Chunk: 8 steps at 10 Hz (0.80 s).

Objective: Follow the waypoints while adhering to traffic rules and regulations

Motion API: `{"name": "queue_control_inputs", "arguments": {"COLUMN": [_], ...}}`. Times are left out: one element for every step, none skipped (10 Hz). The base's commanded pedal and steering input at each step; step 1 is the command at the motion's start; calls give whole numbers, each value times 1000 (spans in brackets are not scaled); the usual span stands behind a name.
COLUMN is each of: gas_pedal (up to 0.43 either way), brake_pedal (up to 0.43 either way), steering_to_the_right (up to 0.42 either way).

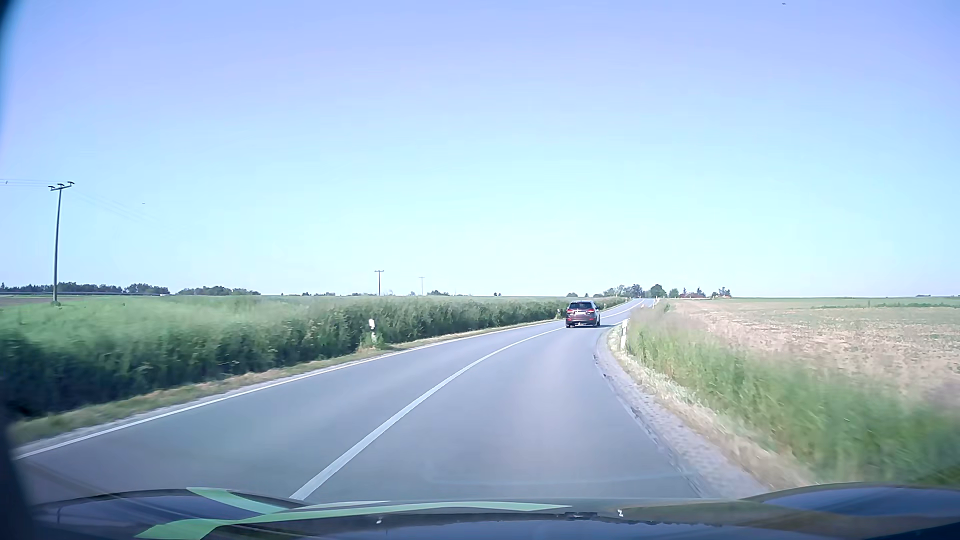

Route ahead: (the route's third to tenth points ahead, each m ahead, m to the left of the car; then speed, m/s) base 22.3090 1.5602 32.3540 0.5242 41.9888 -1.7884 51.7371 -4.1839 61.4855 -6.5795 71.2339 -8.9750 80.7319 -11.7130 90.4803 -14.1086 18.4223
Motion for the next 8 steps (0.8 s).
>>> {"name": "queue_control_inputs", "arguments": {"gas_pedal": [118,118,118,118,118,118,118,138], "brake_pedal": [0,0,0,0,0,0,0,0], "steering_to_the_right": [33,34,34,34,34,34,34,34]}}
